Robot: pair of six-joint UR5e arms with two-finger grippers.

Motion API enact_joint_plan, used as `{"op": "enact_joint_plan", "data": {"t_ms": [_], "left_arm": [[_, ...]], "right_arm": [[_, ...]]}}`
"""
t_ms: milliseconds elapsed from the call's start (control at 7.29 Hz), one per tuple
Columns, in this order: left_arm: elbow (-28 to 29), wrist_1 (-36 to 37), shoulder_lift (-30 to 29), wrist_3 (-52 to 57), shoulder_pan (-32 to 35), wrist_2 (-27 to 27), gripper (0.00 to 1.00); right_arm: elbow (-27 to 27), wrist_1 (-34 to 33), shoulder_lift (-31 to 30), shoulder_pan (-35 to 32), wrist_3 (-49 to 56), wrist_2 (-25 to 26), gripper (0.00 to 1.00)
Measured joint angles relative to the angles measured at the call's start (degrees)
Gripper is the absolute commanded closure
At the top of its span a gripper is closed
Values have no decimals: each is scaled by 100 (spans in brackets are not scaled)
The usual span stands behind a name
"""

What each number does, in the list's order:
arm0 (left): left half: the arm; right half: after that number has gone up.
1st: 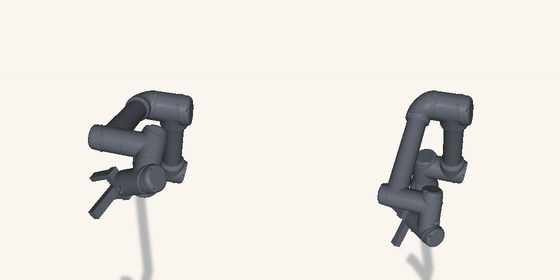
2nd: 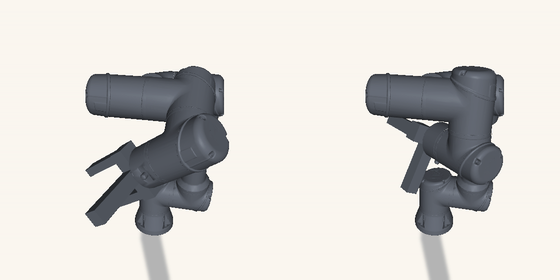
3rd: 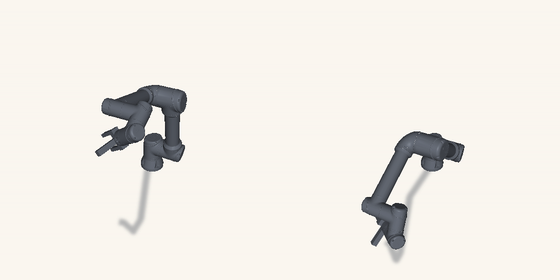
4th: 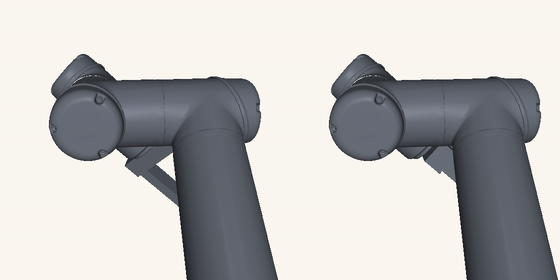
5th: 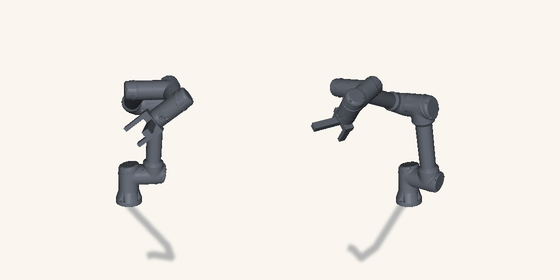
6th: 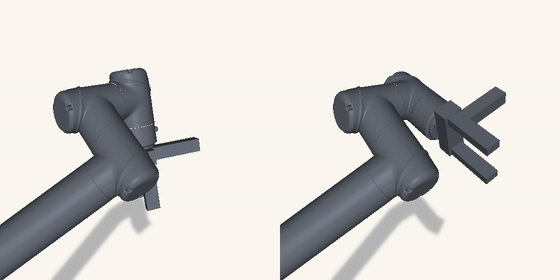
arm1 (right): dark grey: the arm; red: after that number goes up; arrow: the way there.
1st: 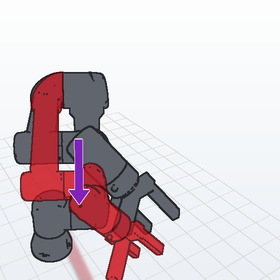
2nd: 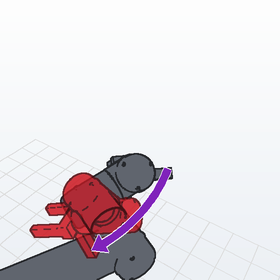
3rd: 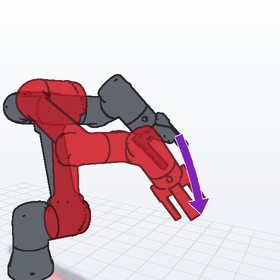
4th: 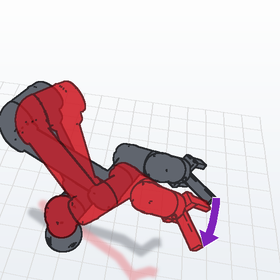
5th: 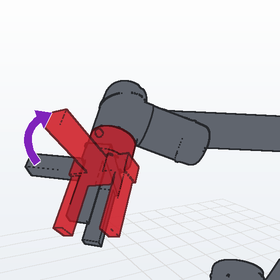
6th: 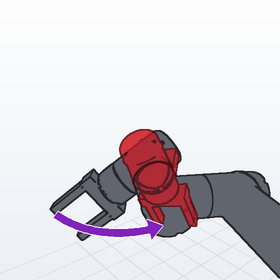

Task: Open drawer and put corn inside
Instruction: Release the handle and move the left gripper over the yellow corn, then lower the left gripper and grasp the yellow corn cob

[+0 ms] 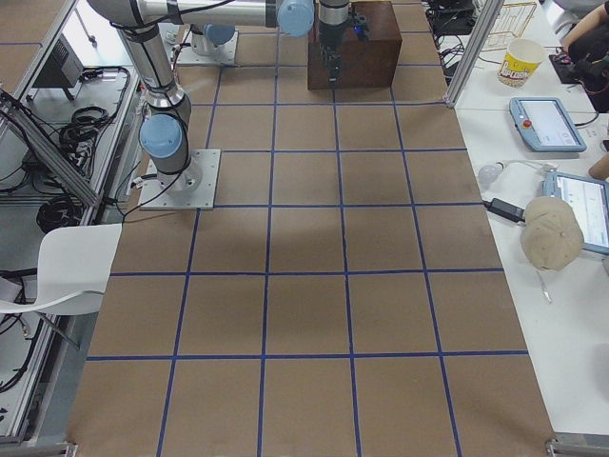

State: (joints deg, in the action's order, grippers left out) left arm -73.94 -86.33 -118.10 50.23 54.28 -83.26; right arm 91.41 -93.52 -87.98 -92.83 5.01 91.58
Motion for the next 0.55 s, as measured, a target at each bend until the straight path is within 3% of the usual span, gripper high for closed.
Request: {"op": "enact_joint_plan", "data": {"t_ms": [549], "left_arm": [[-93, 353, -325, -1011, -195, -832, 0]], "right_arm": [[0, 0, 0, 1, 0, 0, 0]]}}
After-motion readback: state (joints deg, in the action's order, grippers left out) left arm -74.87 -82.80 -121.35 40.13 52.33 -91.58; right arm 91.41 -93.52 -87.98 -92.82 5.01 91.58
